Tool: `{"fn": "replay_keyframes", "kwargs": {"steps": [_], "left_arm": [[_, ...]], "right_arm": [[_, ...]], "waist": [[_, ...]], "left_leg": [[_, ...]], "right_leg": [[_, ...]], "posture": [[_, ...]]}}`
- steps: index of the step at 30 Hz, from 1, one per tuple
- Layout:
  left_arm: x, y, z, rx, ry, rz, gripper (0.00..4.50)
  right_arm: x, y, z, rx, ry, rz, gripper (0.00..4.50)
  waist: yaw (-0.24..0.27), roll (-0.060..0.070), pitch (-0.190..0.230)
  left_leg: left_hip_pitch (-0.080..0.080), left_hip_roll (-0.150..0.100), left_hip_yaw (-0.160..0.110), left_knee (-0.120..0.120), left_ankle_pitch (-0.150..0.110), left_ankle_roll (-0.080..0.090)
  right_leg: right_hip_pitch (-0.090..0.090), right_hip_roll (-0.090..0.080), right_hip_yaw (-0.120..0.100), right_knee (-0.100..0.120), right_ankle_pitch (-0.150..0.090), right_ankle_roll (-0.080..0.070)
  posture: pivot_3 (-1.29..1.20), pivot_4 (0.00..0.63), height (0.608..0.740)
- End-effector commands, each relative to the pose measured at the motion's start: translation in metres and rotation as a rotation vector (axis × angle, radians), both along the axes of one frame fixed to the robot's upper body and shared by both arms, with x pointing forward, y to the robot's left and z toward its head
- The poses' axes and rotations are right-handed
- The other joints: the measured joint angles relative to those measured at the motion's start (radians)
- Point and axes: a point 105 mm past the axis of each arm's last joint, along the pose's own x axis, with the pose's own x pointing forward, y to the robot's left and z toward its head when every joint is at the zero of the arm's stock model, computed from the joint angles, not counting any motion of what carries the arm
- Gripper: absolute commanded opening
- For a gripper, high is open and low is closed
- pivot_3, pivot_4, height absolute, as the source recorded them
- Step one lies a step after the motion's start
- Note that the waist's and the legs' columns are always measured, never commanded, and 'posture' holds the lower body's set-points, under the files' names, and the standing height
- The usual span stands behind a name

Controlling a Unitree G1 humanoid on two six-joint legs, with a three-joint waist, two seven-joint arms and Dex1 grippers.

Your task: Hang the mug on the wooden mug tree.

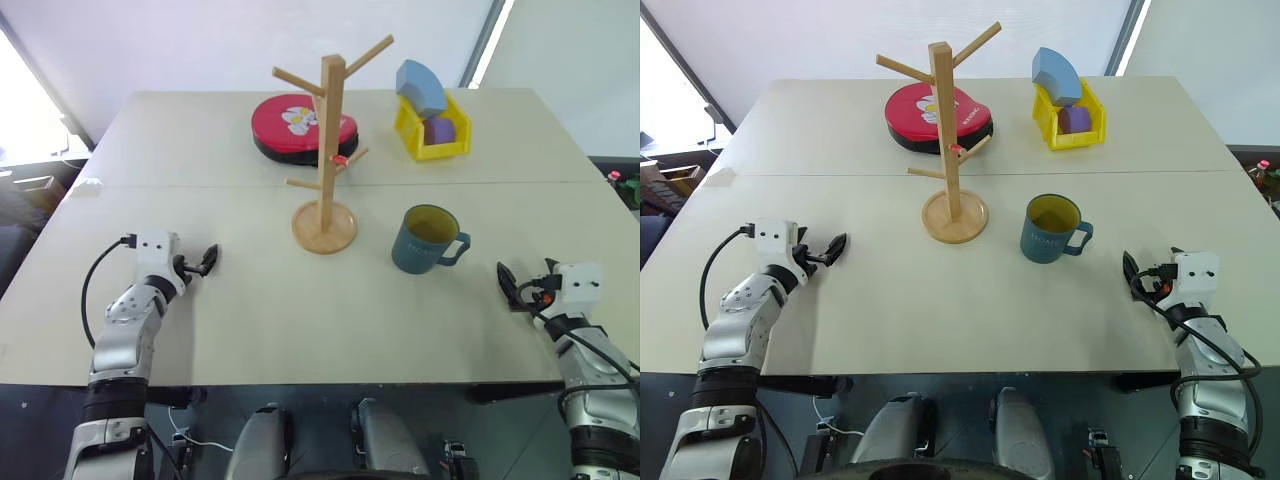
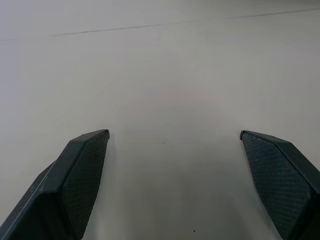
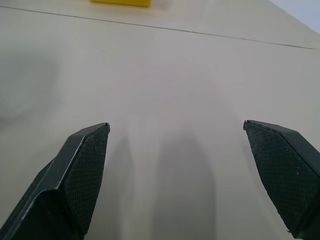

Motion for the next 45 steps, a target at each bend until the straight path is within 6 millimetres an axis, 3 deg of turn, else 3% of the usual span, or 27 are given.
{"fn": "replay_keyframes", "kwargs": {"steps": [1, 9, 14, 18, 24, 27, 32, 37, 45], "left_arm": [[-0.002, -0.006, 0.004, 0.033, -0.009, -0.033, 4.50], [-0.005, -0.009, 0.010, -0.027, -0.032, -0.030, 4.50], [-0.008, -0.029, 0.016, -0.061, -0.042, -0.137, 4.50], [-0.013, -0.053, 0.016, -0.059, -0.024, -0.254, 4.50], [-0.040, -0.116, 0.024, -0.035, -0.042, -0.643, 4.50], [-0.061, -0.146, 0.033, -0.047, -0.060, -0.841, 4.50], [-0.080, -0.178, 0.042, -0.060, -0.067, -1.009, 4.50], [-0.084, -0.192, 0.054, -0.063, -0.100, -1.062, 4.50], [-0.084, -0.188, 0.060, -0.055, -0.113, -1.060, 4.50]], "right_arm": [[0.000, -0.002, 0.015, -0.034, -0.048, 0.005, 4.45], [-0.003, 0.004, 0.011, -0.050, -0.031, 0.029, 4.45], [-0.009, 0.005, 0.013, -0.053, -0.034, 0.039, 4.45], [-0.015, 0.017, 0.022, -0.062, -0.047, 0.102, 4.45], [-0.033, 0.048, 0.018, -0.092, -0.015, 0.248, 4.45], [-0.030, 0.061, 0.020, -0.064, -0.040, 0.253, 4.45], [-0.017, 0.070, 0.022, -0.015, -0.095, 0.203, 4.45], [-0.002, 0.076, 0.019, 0.023, -0.124, 0.169, 4.45], [0.009, 0.078, 0.015, 0.027, -0.132, 0.174, 4.45]], "waist": [[0.000, 0.000, 0.000], [0.000, 0.000, 0.000], [0.000, 0.000, 0.000], [0.000, 0.000, 0.000], [0.001, 0.000, 0.000], [-0.002, 0.000, 0.000], [-0.001, 0.002, -0.001], [0.001, 0.002, -0.001], [-0.001, 0.002, -0.001]], "left_leg": [[0.000, 0.000, 0.000, 0.000, 0.000, 0.000], [0.000, 0.000, 0.000, 0.000, 0.000, 0.000], [0.000, 0.000, 0.000, 0.000, 0.000, 0.000], [0.000, 0.000, 0.000, 0.000, 0.000, 0.000], [-0.001, 0.000, 0.000, 0.000, 0.000, 0.000], [-0.001, 0.000, 0.000, 0.000, 0.000, 0.000], [0.000, 0.001, 0.000, 0.000, 0.000, 0.000], [0.000, 0.001, 0.000, 0.000, 0.000, 0.000], [0.000, 0.000, 0.000, 0.000, 0.000, 0.000]], "right_leg": [[0.000, 0.000, 0.000, 0.000, 0.000, 0.000], [0.000, 0.000, 0.000, 0.000, 0.000, 0.000], [0.000, 0.000, 0.000, 0.000, 0.000, 0.000], [0.000, 0.000, 0.000, 0.000, 0.000, 0.000], [0.000, 0.000, 0.000, -0.001, -0.002, -0.003], [0.000, -0.001, 0.001, -0.001, -0.002, -0.004], [0.000, 0.000, 0.002, -0.001, -0.003, -0.005], [0.000, 0.000, 0.001, -0.001, -0.003, -0.005], [0.000, 0.001, 0.001, -0.001, -0.002, -0.004]], "posture": [[0.00, 0.150, 0.735], [0.00, 0.150, 0.735], [0.00, 0.150, 0.735], [0.00, 0.150, 0.735], [0.00, 0.150, 0.735], [0.00, 0.150, 0.735], [0.00, 0.150, 0.735], [0.00, 0.150, 0.735], [0.00, 0.150, 0.735]]}}
